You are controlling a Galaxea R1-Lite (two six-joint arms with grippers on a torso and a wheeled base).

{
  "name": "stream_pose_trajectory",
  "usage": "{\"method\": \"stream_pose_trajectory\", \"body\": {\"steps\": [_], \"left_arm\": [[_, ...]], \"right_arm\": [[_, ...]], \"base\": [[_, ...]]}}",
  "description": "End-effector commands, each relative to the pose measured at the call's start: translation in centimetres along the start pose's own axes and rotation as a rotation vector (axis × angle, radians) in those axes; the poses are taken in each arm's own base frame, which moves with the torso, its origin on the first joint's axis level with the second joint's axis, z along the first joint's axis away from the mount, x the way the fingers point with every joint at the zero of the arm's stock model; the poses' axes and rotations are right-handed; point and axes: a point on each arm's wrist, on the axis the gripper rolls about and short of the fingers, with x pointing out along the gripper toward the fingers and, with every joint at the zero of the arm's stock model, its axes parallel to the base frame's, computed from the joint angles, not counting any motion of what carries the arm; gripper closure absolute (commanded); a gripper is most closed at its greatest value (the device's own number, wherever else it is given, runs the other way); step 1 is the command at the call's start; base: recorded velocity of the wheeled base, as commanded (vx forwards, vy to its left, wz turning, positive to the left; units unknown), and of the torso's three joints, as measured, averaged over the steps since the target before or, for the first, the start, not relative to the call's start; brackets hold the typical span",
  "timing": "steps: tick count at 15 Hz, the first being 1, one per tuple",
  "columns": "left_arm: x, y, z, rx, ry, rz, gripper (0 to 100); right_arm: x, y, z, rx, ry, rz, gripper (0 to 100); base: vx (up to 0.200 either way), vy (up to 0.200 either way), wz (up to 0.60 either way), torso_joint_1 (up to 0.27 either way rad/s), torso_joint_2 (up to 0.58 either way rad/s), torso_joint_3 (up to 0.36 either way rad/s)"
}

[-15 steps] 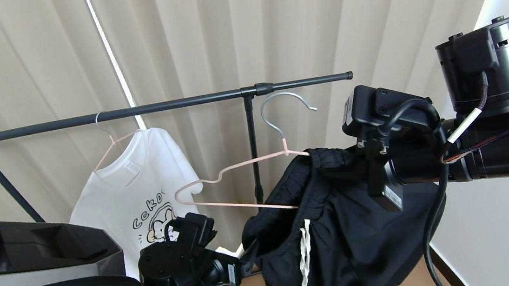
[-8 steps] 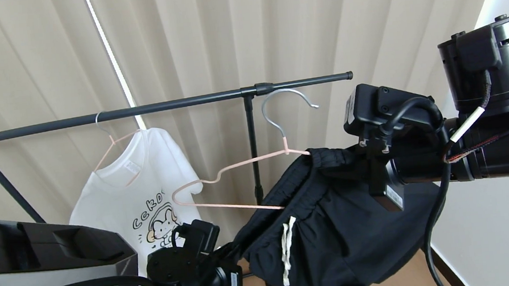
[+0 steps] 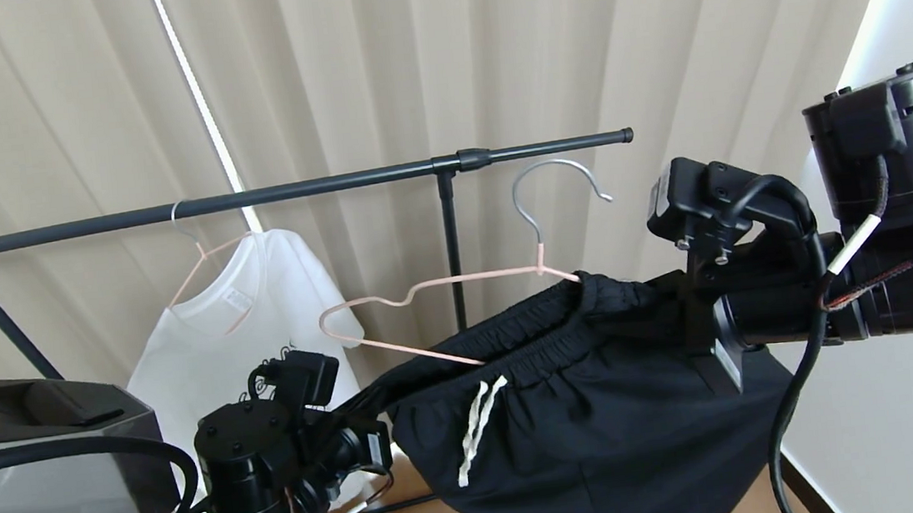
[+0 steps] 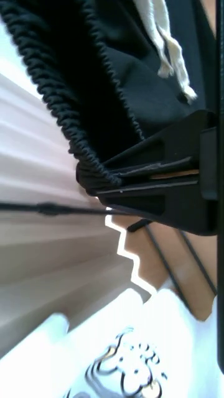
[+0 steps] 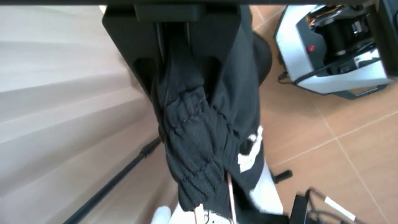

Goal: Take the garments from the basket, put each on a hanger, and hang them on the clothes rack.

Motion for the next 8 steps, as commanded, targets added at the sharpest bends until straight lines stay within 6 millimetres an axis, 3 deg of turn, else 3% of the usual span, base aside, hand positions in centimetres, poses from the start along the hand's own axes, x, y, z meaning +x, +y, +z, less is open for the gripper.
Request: {"method": "stream_pose_trajectory", "body": {"steps": [1, 5, 8], "left_arm": [[0.0, 0.5, 0.6, -0.009, -0.025, 0.017, 100], [0.1, 0.7, 0.7, -0.011, -0.030, 0.024, 100], [0.4, 1.0, 0.9, -0.015, -0.038, 0.037, 100]], "right_arm": [[0.4, 0.6, -2.4, 0.017, -0.028, 0.006, 100], [1.3, 1.9, -5.9, 0.022, -0.075, -0.005, 100], [1.3, 1.6, -6.8, 0.033, -0.065, -0.021, 100]], "base": [[0.000, 0.000, 0.00, 0.000, 0.00, 0.000], [0.000, 0.000, 0.00, 0.000, 0.00, 0.000], [0.000, 0.000, 0.00, 0.000, 0.00, 0.000]]}}
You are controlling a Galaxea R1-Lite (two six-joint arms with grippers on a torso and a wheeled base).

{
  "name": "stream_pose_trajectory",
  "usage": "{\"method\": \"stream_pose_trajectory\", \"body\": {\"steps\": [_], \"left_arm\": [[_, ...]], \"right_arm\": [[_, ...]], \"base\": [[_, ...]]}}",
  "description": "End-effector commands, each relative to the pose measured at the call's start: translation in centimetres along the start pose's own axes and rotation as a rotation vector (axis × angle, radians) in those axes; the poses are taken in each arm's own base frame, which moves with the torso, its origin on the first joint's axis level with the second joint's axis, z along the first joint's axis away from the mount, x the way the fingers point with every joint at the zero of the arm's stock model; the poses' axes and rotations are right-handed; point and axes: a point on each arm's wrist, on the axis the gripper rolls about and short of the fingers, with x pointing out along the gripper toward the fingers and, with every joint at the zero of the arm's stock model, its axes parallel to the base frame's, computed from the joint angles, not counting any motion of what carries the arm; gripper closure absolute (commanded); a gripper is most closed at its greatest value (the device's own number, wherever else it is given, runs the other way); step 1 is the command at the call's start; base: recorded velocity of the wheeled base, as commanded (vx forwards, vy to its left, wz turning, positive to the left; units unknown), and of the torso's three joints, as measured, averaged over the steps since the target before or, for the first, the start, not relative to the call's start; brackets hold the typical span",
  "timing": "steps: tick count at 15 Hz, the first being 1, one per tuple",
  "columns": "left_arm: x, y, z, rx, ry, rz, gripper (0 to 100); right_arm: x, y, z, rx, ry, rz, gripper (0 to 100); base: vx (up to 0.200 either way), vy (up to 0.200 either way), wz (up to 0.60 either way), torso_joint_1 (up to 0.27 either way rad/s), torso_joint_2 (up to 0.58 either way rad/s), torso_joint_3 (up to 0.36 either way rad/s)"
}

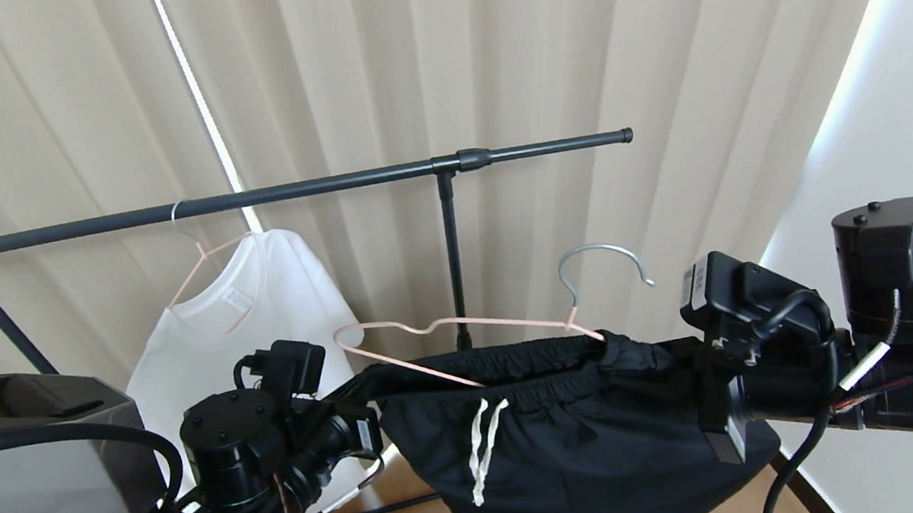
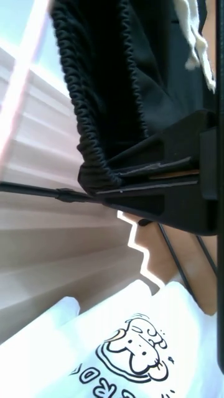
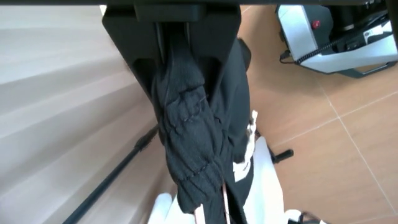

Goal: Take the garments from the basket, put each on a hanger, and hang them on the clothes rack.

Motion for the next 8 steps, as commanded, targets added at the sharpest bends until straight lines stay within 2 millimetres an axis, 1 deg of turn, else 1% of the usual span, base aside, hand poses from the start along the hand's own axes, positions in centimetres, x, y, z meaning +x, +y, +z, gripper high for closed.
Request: {"method": "stream_pose_trajectory", "body": {"steps": [1, 3, 8], "left_arm": [[0.5, 0.5, -0.1, -0.004, 0.000, 0.019, 100], [0.7, 1.1, -0.3, -0.007, 0.006, 0.034, 100], [1.0, 2.1, 0.5, -0.019, -0.028, 0.046, 100]], "right_arm": [[-0.1, 0.1, -0.8, 0.012, 0.025, 0.001, 100], [0.1, 0.3, -1.3, 0.012, 0.044, 0.009, 100], [0.9, -0.1, -2.8, -0.040, 0.105, 0.016, 100]], "base": [[0.000, 0.000, 0.00, 0.000, 0.00, 0.000], [0.000, 0.000, 0.00, 0.000, 0.00, 0.000], [0.000, 0.000, 0.00, 0.000, 0.00, 0.000]]}}
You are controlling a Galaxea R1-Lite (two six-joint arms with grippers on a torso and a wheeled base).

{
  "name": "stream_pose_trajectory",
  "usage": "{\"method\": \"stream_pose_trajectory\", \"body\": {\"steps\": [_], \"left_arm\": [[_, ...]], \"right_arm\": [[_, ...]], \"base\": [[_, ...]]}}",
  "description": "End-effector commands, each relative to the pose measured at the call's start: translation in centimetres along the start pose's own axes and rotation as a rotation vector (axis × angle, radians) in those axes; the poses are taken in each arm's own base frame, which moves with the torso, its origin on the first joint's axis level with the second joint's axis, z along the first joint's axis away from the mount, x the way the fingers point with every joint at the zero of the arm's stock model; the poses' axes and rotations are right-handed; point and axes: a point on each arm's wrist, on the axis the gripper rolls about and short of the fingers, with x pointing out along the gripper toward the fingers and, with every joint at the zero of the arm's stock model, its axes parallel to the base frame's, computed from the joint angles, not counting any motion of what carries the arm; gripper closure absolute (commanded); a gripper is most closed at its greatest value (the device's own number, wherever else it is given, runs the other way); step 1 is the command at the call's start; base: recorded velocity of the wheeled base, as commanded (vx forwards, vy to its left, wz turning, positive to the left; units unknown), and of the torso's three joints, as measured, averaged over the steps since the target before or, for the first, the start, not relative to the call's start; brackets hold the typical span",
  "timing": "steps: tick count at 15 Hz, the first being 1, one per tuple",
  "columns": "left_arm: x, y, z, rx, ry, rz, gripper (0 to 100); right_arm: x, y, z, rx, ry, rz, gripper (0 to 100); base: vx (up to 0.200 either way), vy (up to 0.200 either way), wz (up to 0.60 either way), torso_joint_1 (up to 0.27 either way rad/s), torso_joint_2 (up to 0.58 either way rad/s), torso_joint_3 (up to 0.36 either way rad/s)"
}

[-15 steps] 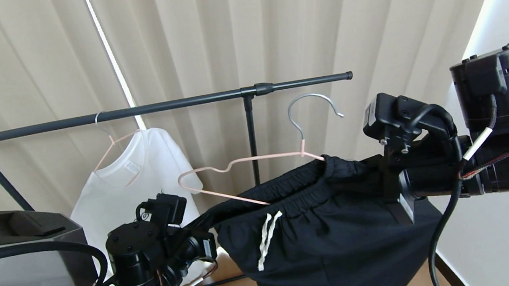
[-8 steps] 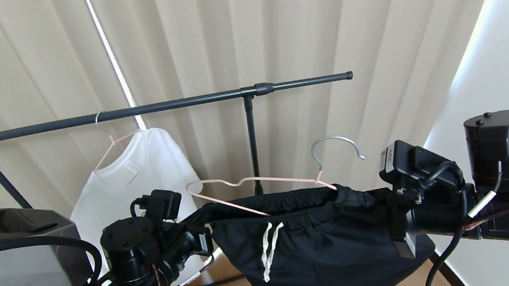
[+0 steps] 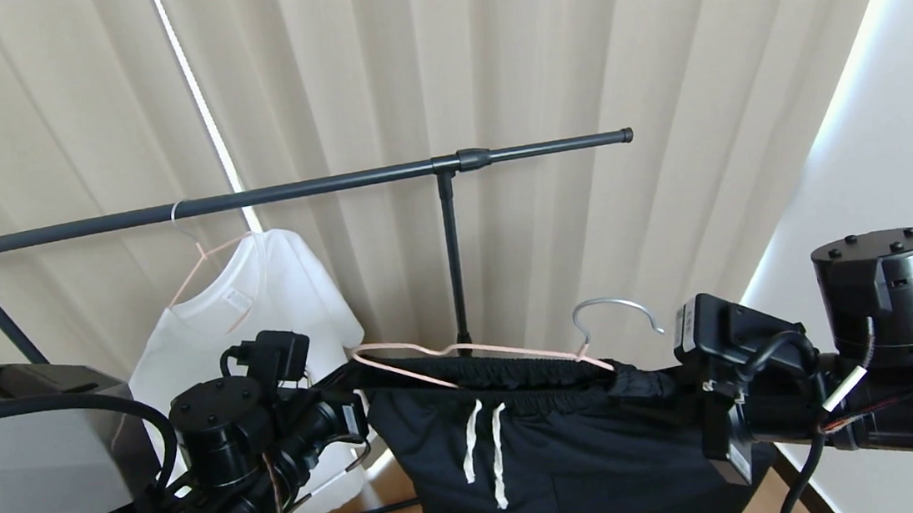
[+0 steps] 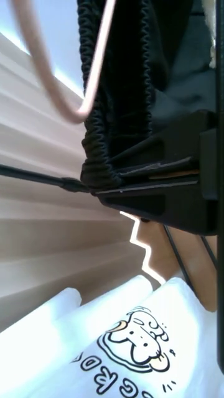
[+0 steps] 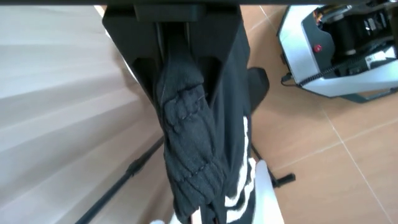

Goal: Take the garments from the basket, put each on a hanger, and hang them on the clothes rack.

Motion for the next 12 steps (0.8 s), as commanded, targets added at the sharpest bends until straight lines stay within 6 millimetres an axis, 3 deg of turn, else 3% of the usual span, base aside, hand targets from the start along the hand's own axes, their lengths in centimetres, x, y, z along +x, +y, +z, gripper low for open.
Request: {"method": "stream_pose_trajectory", "body": {"steps": [1, 8, 12], "left_arm": [[0.1, 0.5, 0.7, -0.006, -0.020, 0.015, 100], [-0.3, 1.0, 2.7, -0.012, 0.093, 0.045, 100], [0.3, 1.1, 5.5, -0.002, 0.214, 0.068, 100]], "right_arm": [[0.5, -0.1, -0.7, 0.000, 0.032, 0.008, 100], [1.1, -0.1, -1.5, -0.009, 0.067, 0.017, 100], [1.4, -1.0, -2.4, -0.003, 0.105, -0.013, 100]], "base": [[0.000, 0.000, 0.00, 0.000, 0.00, 0.000], [0.000, 0.000, 0.00, 0.000, 0.00, 0.000], [0.000, 0.000, 0.00, 0.000, 0.00, 0.000]]}}
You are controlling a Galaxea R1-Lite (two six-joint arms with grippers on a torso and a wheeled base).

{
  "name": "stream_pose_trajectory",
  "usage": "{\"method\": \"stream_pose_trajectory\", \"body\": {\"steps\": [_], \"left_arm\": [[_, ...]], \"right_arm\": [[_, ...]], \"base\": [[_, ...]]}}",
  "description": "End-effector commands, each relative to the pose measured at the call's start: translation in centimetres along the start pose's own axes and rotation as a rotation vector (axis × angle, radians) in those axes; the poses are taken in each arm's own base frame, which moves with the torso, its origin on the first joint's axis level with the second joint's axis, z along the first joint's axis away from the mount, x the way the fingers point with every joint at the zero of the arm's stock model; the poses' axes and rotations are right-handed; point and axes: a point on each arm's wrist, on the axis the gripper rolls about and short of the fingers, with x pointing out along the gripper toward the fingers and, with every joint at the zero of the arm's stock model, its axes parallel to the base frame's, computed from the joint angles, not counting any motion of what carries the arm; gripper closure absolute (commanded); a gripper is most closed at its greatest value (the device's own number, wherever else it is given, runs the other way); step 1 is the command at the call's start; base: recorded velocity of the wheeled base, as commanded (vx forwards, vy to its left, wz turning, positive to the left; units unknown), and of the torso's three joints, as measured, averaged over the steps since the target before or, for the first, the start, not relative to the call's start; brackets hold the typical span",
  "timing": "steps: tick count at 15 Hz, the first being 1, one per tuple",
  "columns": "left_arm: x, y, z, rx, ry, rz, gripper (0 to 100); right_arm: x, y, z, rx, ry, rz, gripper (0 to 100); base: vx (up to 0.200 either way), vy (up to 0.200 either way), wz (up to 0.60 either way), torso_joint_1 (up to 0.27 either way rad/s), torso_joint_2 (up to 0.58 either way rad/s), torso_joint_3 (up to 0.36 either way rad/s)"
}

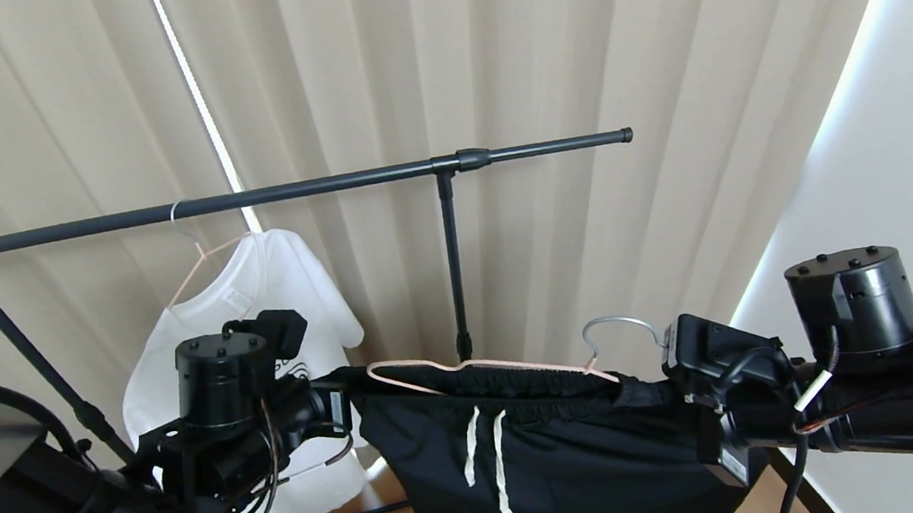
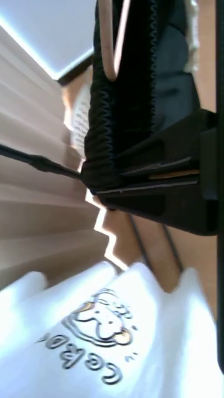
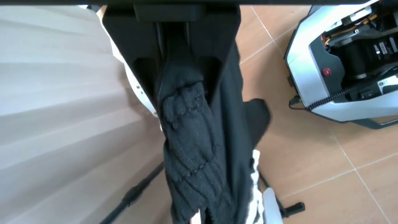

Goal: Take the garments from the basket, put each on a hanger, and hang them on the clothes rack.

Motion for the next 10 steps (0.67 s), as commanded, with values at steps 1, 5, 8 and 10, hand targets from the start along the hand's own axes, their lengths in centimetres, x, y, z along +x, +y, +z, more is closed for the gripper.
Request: {"method": "stream_pose_trajectory", "body": {"steps": [1, 5, 8, 10], "left_arm": [[-0.8, 0.0, 3.6, -0.007, -0.032, 0.005, 100], [-1.8, -0.3, 7.2, 0.014, 0.115, 0.020, 100], [-2.7, -0.8, 9.5, 0.025, 0.165, 0.015, 100], [-3.9, -2.3, 11.2, 0.024, 0.229, -0.012, 100]], "right_arm": [[0.5, -0.3, -0.4, 0.012, 0.019, -0.001, 100], [2.0, -0.7, -0.6, 0.021, 0.043, 0.015, 100], [2.2, -0.8, -0.6, 0.022, 0.047, 0.016, 100], [2.7, -0.9, -0.8, 0.026, 0.069, 0.003, 100]], "base": [[0.000, 0.000, 0.00, 0.000, 0.00, 0.000], [0.000, 0.000, 0.00, 0.000, 0.00, 0.000], [0.000, 0.000, 0.00, 0.000, 0.00, 0.000], [0.000, 0.000, 0.00, 0.000, 0.00, 0.000]]}}
